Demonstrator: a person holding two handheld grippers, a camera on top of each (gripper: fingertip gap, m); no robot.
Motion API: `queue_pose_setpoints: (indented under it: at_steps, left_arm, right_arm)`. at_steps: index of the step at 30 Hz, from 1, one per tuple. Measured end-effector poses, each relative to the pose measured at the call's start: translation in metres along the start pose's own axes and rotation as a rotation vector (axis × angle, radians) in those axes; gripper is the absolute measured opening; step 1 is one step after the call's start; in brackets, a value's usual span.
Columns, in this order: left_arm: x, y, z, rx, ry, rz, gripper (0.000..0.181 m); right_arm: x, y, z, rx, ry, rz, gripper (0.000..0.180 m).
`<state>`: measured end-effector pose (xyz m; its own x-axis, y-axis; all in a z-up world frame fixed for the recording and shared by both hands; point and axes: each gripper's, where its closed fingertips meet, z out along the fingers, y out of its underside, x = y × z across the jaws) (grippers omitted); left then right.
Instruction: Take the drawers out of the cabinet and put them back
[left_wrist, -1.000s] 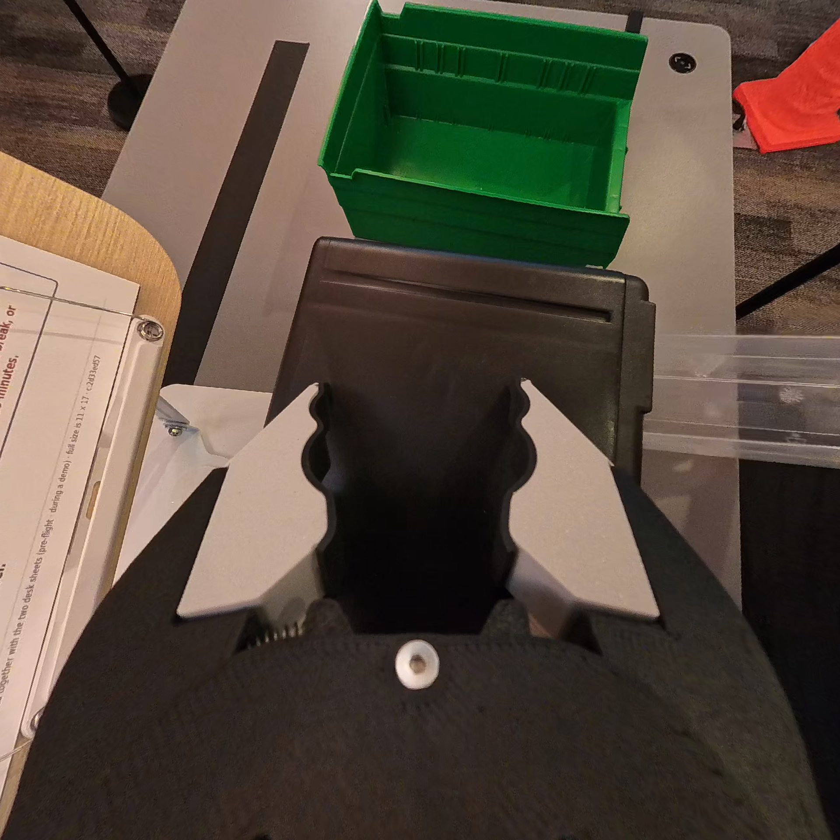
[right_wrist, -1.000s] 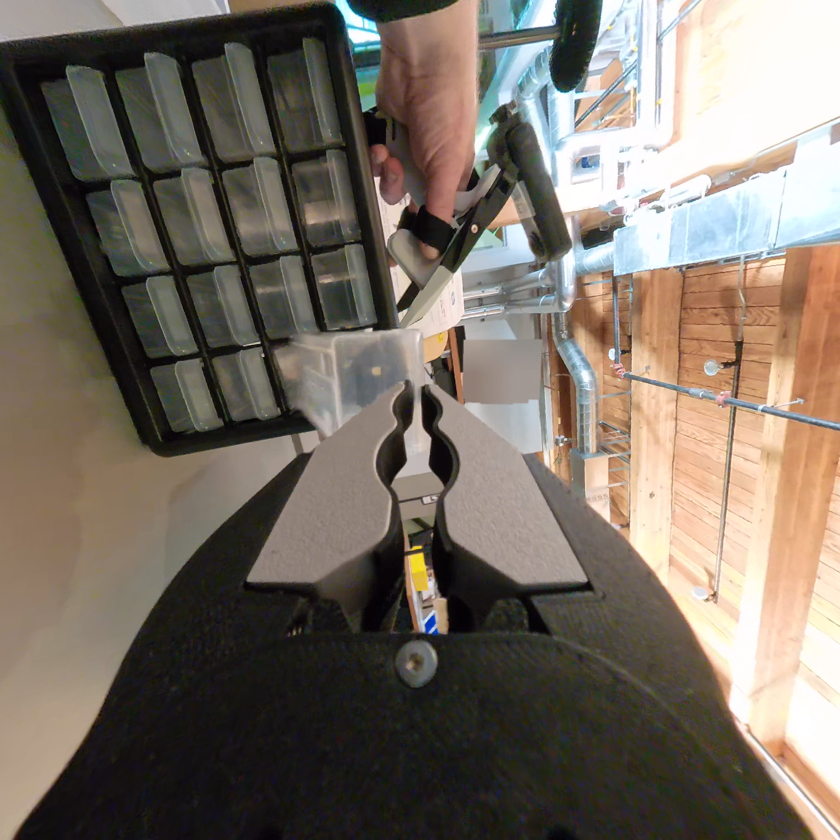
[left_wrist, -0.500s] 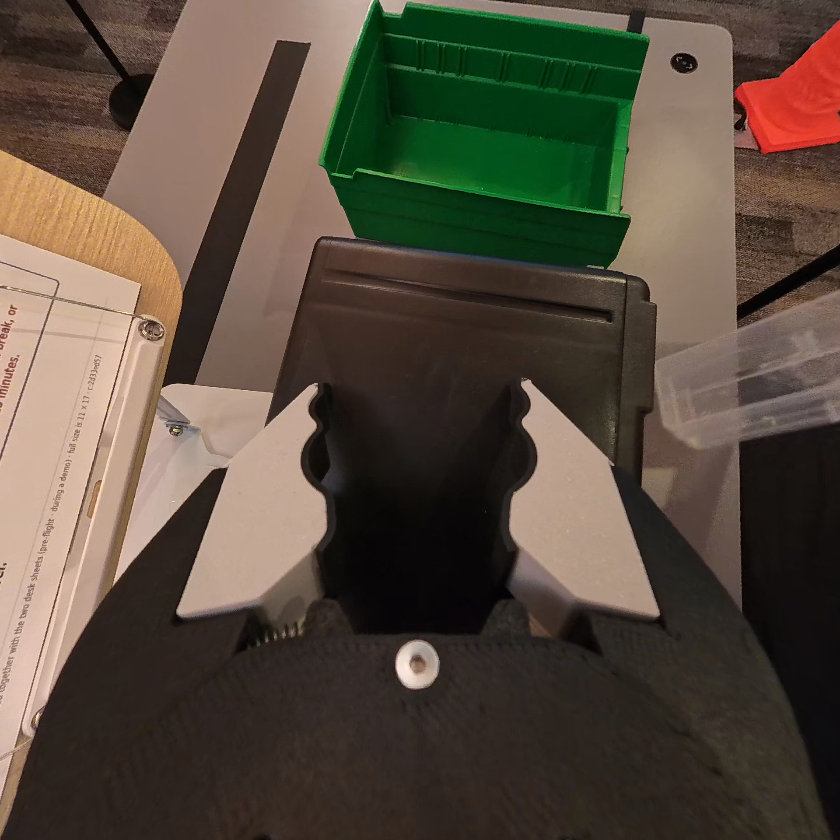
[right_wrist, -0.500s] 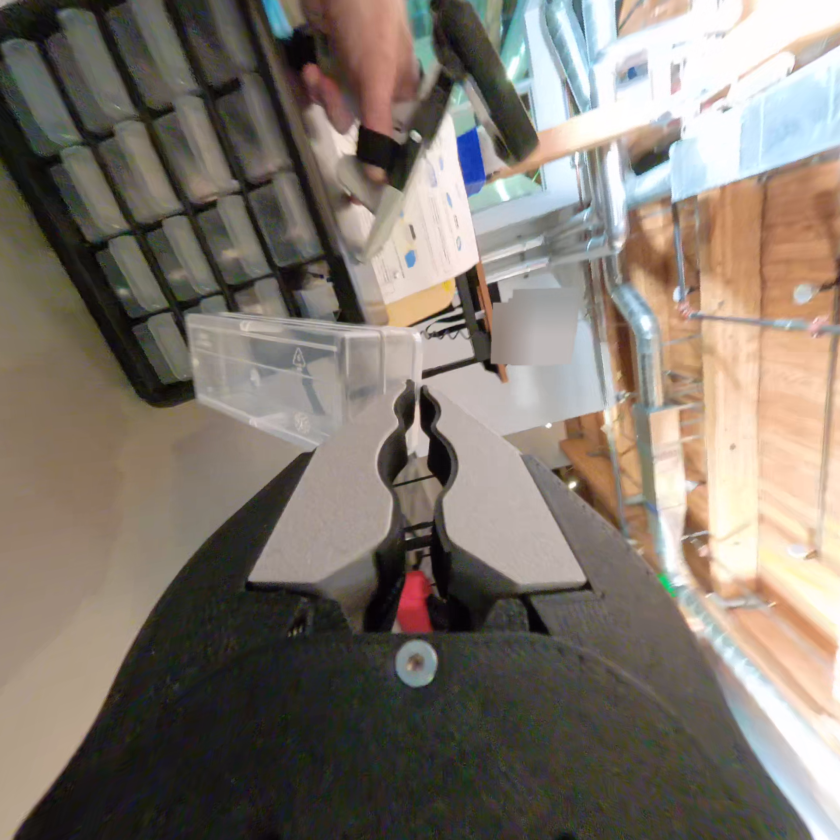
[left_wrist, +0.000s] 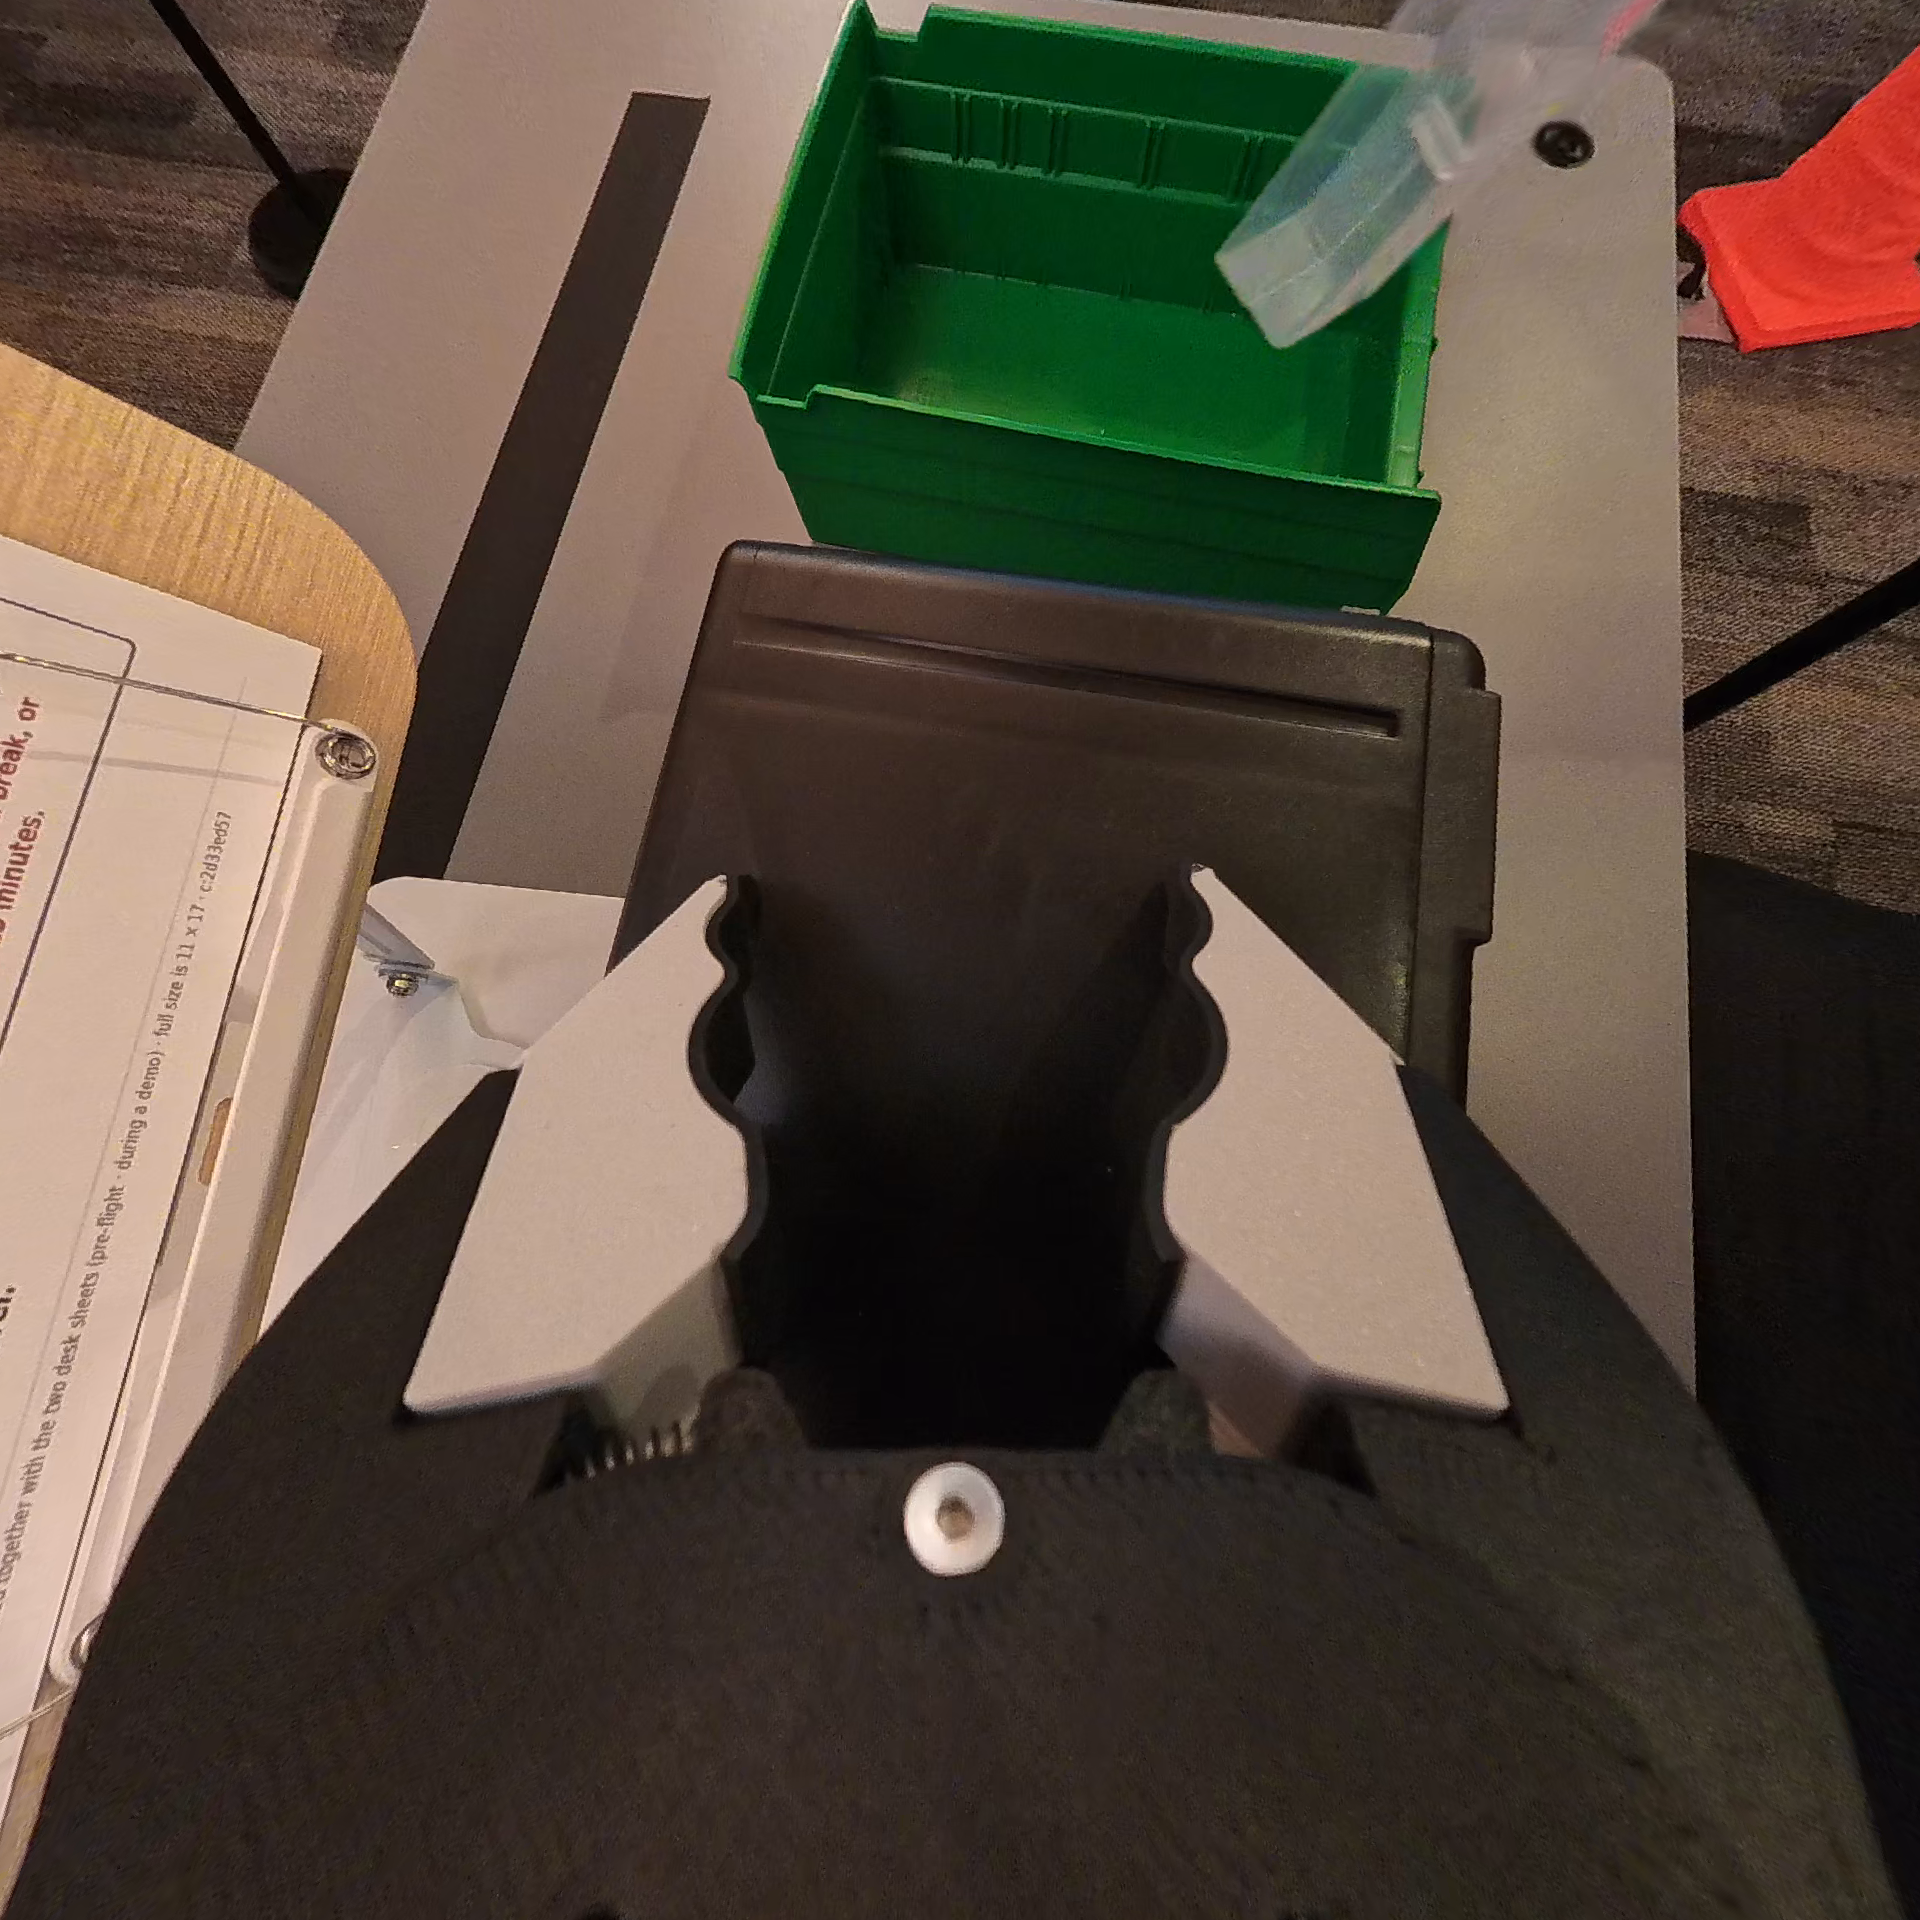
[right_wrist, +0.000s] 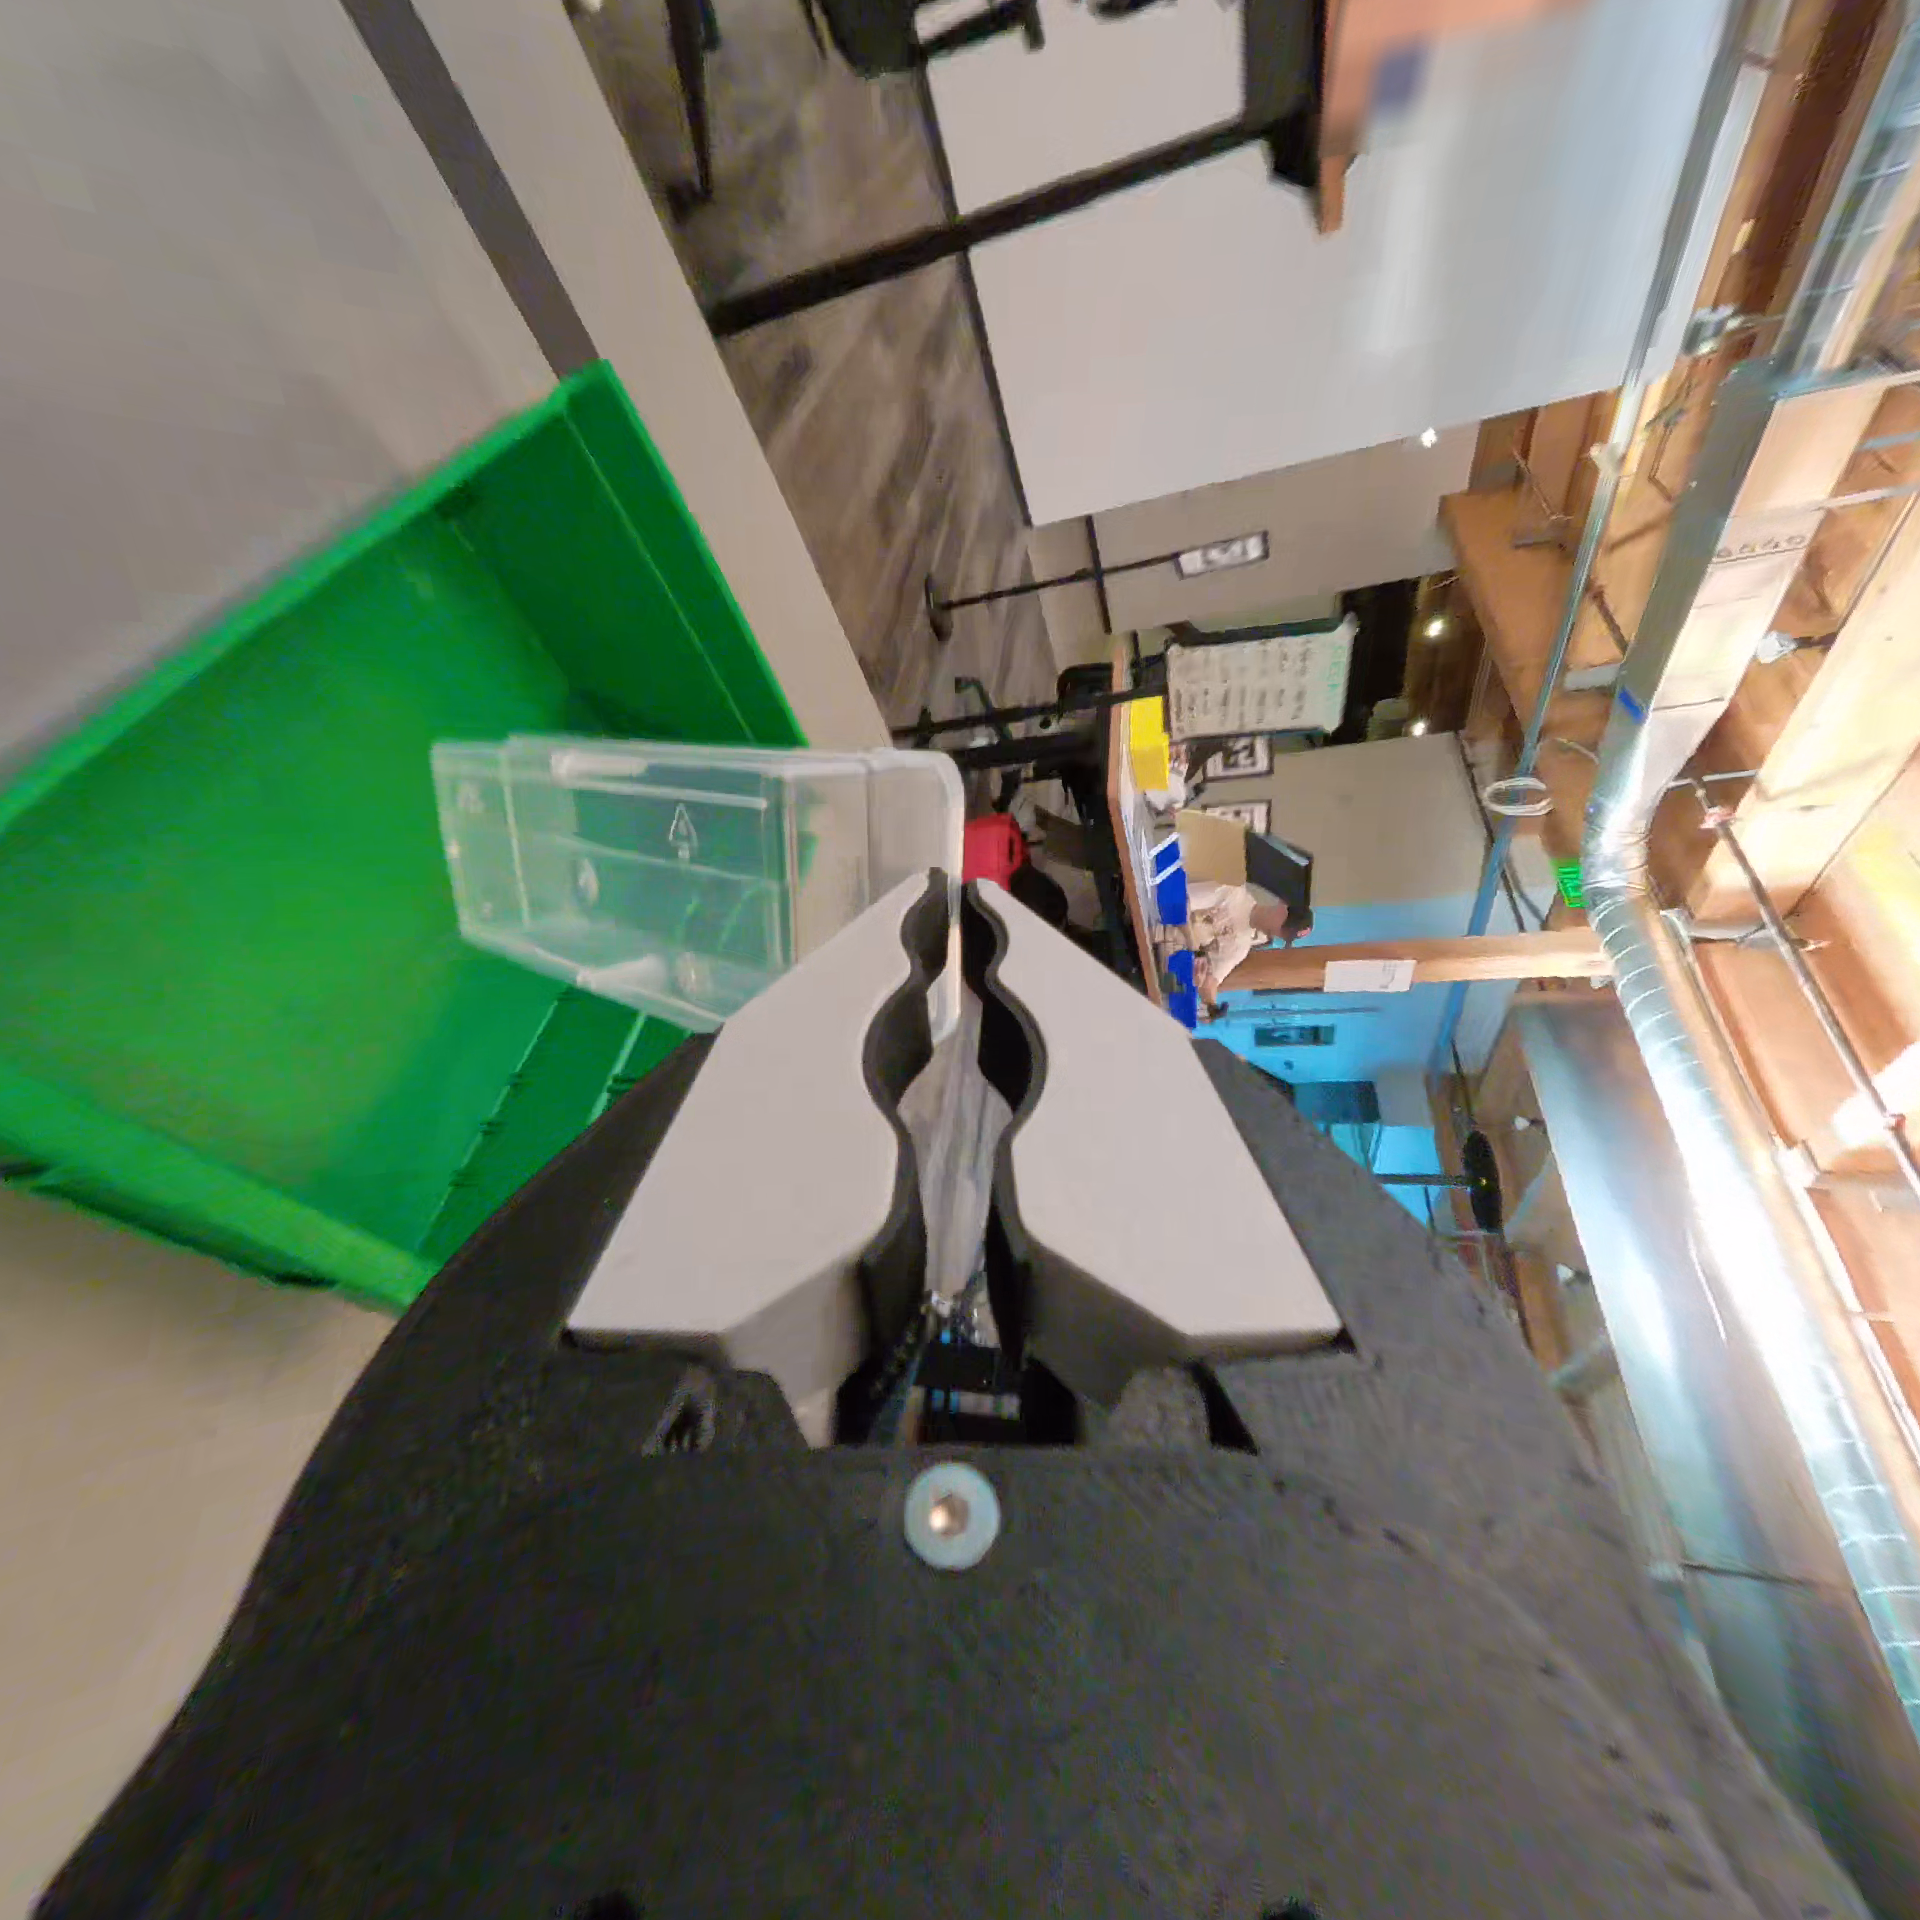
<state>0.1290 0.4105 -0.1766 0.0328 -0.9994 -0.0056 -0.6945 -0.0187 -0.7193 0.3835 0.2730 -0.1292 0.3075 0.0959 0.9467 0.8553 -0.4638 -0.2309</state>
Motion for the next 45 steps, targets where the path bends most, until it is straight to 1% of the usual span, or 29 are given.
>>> queue_pose_setpoints:
  at_steps: [3, 7, 10, 12, 13, 15, 18, 23, 28, 29, 30, 32, 34, 36, 37, 39, 42, 45]
  left_arm:
    - [0.0, 0.0, 0.0, 0.0, -0.001, 0.0, 0.08]
    - [0.0, 0.0, 0.0, 0.0, 0.0, 0.0, 0.08]
    - [0.0, 0.0, 0.0, 0.0, 0.0, 0.0, 0.08]
    - [0.0, 0.0, 0.0, 0.0, 0.001, 0.002, 0.08]
    - [0.0, 0.0, 0.0, 0.0, 0.001, 0.002, 0.079]
    - [0.0, 0.0, 0.0, 0.001, 0.001, 0.004, 0.079]
    - [0.0, 0.0, 0.0, 0.0, 0.003, 0.002, 0.079]
    - [0.001, 0.0, 0.0, 0.001, 0.005, 0.004, 0.078]
    - [0.001, 0.0, 0.0, 0.001, 0.006, 0.007, 0.078]
    - [0.001, 0.0, 0.0, 0.001, 0.006, 0.007, 0.078]
    - [0.001, 0.0, 0.0, 0.001, 0.006, 0.007, 0.078]
    - [0.001, 0.0, 0.0, 0.001, 0.005, 0.007, 0.078]
    - [0.001, 0.0, 0.0, 0.001, 0.006, 0.007, 0.078]
    - [0.001, 0.0, 0.0, 0.001, 0.006, 0.008, 0.077]
    - [0.001, 0.0, 0.0, 0.001, 0.006, 0.007, 0.077]
    - [0.001, 0.0, 0.0, 0.001, 0.007, 0.006, 0.077]
    - [0.001, 0.0, 0.0, 0.001, 0.007, 0.006, 0.077]
    - [0.001, 0.0, 0.0, 0.001, 0.007, 0.006, 0.077]
  right_arm:
    - [-0.02, 0.017, 0.049, -0.097, -0.08, -0.039, 0.0]
    - [-0.041, 0.025, 0.094, -0.169, -0.096, -0.142, 0.0]
    - [-0.057, 0.032, 0.119, -0.219, -0.101, -0.195, 0.0]
    - [-0.072, 0.038, 0.129, -0.255, -0.132, -0.22, 0.0]
    - [-0.075, 0.038, 0.132, -0.264, -0.12, -0.228, 0.0]
    - [-0.076, 0.033, 0.133, -0.259, -0.114, -0.212, 0.0]
    - [-0.083, 0.026, 0.124, -0.272, -0.174, -0.193, 0.001]
    - [-0.101, 0.02, 0.102, -0.311, -0.331, -0.168, 0.005]
    - [-0.137, 0.006, 0.082, -0.272, -0.598, -0.004, 0.017]
    - [-0.142, 0.006, 0.08, -0.269, -0.656, 0.038, 0.027]
    - [-0.148, 0.004, 0.078, -0.263, -0.721, 0.101, 0.032]
    - [-0.157, 0.0, 0.073, -0.237, -0.843, 0.215, 0.037]
    - [-0.162, 0.002, 0.071, -0.226, -0.923, 0.263, 0.046]
    - [-0.159, 0.005, 0.07, -0.184, -0.954, 0.231, 0.057]
    - [-0.156, 0.005, 0.069, -0.151, -0.971, 0.195, 0.066]
    - [-0.152, 0.012, 0.071, -0.086, -0.965, 0.031, 0.082]
    - [-0.163, 0.026, 0.078, -0.041, -0.986, -0.212, 0.091]
    - [-0.182, 0.04, 0.09, -0.018, -1.015, -0.411, 0.092]
